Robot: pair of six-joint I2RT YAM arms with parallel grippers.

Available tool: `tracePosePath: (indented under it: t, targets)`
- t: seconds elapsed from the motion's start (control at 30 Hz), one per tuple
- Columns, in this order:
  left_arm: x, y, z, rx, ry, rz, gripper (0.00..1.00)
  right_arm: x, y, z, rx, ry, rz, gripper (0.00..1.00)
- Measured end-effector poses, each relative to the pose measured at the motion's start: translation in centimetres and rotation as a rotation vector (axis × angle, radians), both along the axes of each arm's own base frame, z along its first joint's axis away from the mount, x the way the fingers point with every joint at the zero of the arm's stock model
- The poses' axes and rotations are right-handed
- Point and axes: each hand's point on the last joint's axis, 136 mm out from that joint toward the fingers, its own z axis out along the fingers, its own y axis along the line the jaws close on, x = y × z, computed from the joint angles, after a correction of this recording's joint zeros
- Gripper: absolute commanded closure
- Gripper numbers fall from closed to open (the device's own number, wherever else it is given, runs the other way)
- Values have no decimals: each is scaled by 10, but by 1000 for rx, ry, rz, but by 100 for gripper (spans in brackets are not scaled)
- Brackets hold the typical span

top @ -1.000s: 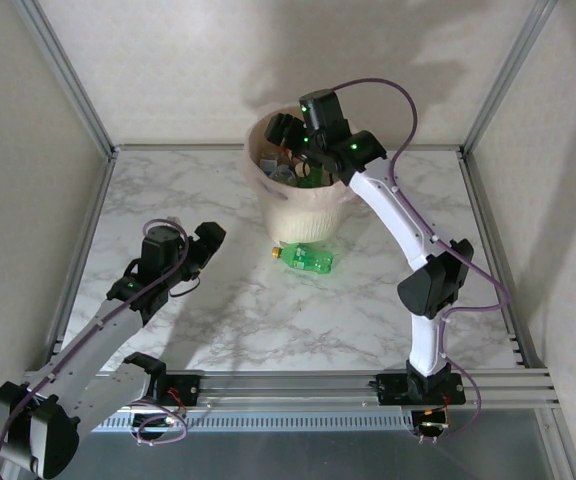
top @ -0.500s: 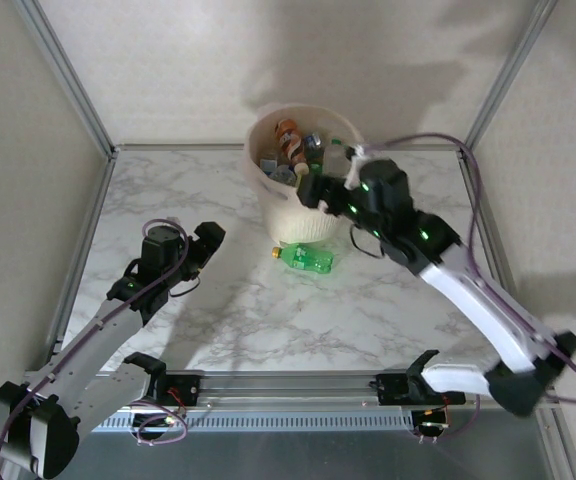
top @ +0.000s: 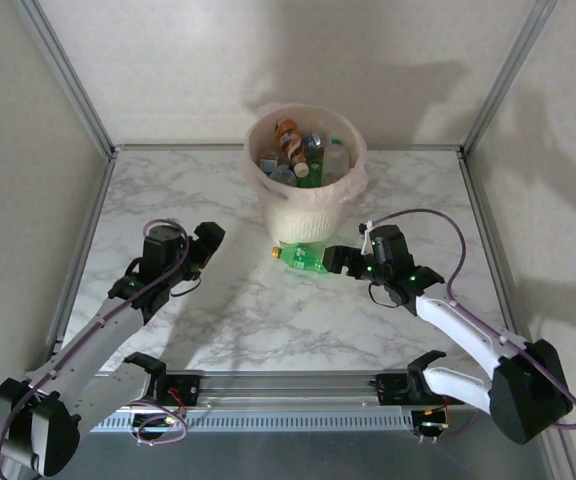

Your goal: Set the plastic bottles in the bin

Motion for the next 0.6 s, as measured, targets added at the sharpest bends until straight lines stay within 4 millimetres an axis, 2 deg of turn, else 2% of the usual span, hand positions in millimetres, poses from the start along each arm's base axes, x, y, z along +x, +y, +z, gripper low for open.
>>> tracePosePath:
  t: [0.1,0.33,0.6]
  targets:
    - [-1,0,4,-4,-13,1,13,4,7,-10,24,-2,21,6]
    - [-1,0,5,-6,-16,1,13,18,18,-11,63,-69,42,5]
    - [-1,0,3,-7,-10,2,13,27,23,-22,58,-80,50,5]
